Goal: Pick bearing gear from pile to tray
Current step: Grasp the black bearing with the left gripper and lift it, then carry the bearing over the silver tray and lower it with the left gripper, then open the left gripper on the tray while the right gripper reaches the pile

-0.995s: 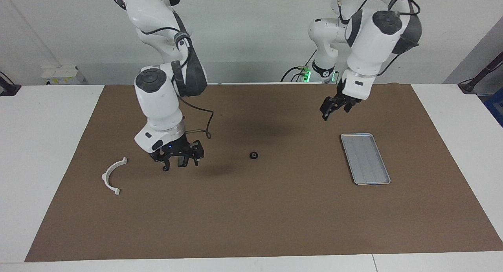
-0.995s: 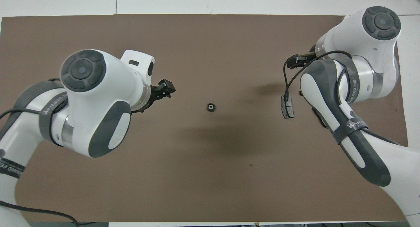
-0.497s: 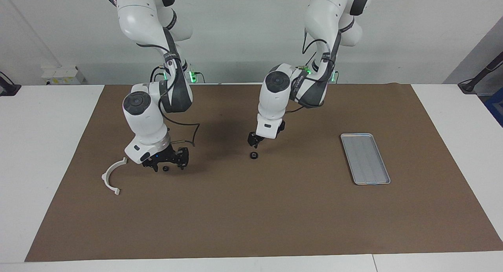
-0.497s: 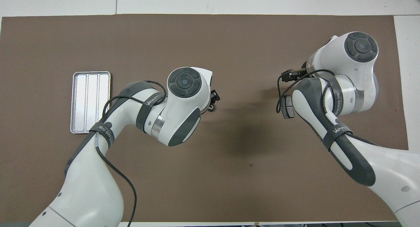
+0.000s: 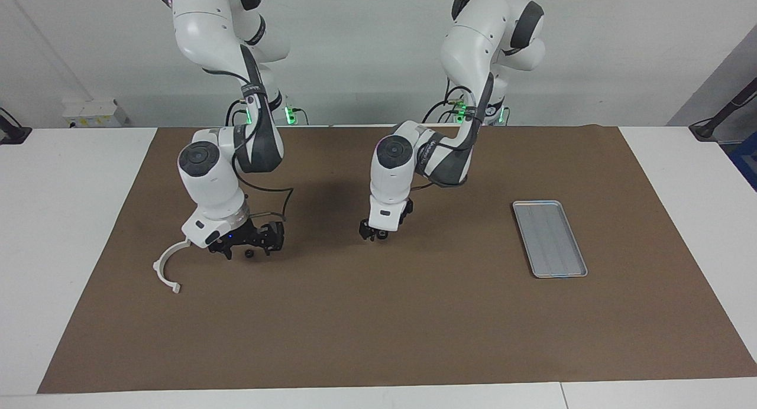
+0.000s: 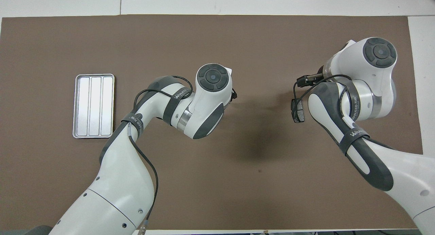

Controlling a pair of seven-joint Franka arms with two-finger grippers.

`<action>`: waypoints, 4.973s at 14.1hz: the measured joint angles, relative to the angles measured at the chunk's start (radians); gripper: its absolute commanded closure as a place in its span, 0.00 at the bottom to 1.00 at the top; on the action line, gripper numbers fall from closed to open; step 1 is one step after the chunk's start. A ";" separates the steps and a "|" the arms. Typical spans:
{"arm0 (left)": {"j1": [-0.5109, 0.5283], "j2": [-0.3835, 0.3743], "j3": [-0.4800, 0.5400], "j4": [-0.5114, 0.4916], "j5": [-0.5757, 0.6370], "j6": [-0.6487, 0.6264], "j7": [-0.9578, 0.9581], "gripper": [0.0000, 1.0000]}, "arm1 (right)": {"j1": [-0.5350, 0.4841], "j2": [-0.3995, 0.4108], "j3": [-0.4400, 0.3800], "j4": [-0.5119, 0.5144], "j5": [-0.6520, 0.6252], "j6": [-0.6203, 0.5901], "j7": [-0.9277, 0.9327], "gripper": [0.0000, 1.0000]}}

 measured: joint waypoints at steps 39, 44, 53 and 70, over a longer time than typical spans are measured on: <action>0.470 -0.434 0.061 -0.417 -0.008 -0.080 0.788 1.00 | -0.036 -0.014 0.008 -0.148 0.000 0.113 -0.060 0.00; 0.529 -0.482 0.060 -0.528 -0.023 -0.025 0.908 1.00 | -0.032 -0.009 0.009 -0.148 0.000 0.114 -0.060 0.00; 0.619 -0.508 0.059 -0.681 -0.023 0.209 1.007 1.00 | -0.034 0.000 0.009 -0.149 0.000 0.114 -0.060 0.55; 0.620 -0.499 0.055 -0.778 -0.023 0.357 1.008 0.99 | 0.107 -0.047 0.047 0.153 0.003 -0.189 0.287 1.00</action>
